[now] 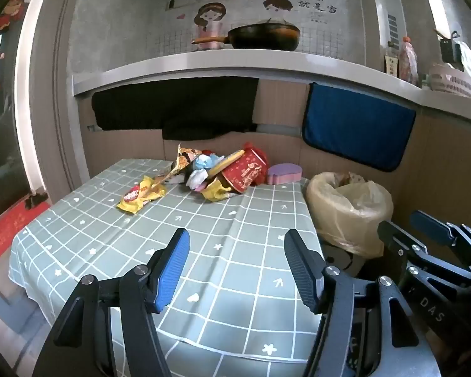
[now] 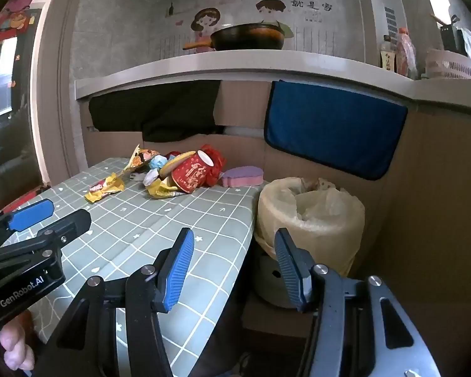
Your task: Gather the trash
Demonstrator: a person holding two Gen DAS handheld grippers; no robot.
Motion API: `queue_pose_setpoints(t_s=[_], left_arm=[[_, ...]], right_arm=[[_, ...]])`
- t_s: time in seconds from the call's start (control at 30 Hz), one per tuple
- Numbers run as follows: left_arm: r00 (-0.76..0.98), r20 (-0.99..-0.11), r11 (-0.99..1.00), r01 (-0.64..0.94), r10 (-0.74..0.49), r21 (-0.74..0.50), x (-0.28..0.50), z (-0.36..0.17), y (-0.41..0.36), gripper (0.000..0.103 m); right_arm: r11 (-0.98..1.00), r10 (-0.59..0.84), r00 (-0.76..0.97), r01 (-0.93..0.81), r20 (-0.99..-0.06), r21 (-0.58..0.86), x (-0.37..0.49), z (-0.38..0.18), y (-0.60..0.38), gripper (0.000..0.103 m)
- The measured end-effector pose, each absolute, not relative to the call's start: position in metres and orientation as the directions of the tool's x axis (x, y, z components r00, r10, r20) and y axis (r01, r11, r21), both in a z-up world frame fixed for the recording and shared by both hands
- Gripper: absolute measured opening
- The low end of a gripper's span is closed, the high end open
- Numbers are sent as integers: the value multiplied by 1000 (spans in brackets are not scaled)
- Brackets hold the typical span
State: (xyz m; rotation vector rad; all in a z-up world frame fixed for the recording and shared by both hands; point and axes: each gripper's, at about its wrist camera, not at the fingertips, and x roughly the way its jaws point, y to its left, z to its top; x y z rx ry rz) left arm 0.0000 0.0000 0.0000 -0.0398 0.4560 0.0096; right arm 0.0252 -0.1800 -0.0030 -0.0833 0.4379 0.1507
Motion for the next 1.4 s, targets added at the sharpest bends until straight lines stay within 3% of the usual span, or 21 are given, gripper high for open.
queue_pose_setpoints(t_s=[1.4], left_arm=[[894,-448,999,-13,-9,-48,-1,-1,-6,63]], right_arm=[[985,133,888,-167,-440,-39,25,-4,-181,51]])
